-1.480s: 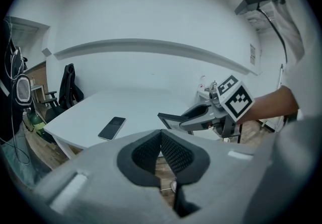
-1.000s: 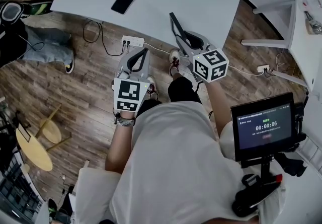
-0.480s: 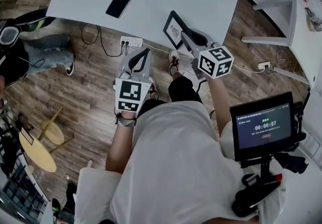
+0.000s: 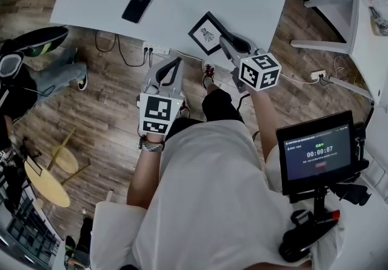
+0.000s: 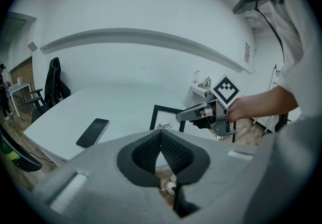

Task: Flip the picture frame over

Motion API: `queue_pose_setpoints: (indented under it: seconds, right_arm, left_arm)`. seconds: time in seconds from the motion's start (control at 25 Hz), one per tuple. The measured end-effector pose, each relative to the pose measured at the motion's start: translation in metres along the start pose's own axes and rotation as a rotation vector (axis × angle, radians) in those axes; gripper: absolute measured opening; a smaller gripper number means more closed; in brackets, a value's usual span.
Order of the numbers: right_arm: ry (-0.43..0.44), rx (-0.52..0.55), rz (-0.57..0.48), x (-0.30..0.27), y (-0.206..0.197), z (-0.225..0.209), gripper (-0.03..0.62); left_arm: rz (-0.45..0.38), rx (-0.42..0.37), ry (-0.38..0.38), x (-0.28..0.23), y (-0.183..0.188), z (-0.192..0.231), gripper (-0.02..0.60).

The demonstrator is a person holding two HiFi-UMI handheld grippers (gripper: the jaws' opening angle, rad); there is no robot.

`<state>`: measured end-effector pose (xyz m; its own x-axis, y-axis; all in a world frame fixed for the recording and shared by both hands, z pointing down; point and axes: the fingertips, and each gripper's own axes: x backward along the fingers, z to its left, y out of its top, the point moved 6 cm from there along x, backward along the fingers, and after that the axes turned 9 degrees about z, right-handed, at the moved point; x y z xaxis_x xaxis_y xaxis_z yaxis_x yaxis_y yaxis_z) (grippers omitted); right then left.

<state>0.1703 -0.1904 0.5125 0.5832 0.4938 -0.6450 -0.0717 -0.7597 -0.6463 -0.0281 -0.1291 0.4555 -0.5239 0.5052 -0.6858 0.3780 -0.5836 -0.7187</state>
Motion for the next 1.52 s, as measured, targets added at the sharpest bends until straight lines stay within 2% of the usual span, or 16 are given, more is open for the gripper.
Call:
queue_pose_setpoints:
  seconds: [0.52, 0.84, 1.52]
  right_arm:
    - [0.067, -0.197, -0.012, -0.012, -0.024, -0.035, 0.109]
    - [0.032, -0.154, 0.038, -0.018, -0.033, -0.049, 0.146]
    - [-0.020, -0.135, 0.098, -0.023, -0.051, -0.064, 0.170]
  left_arm:
    - [0.015, -0.006, -0.020, -0.004, -0.005, -0.009, 0.004]
    - [0.022, -0.006, -0.029, -0.005, -0.005, -0.012, 0.004]
    - [0.028, 0.029, -0.046, -0.008, -0.010, -0.020, 0.003]
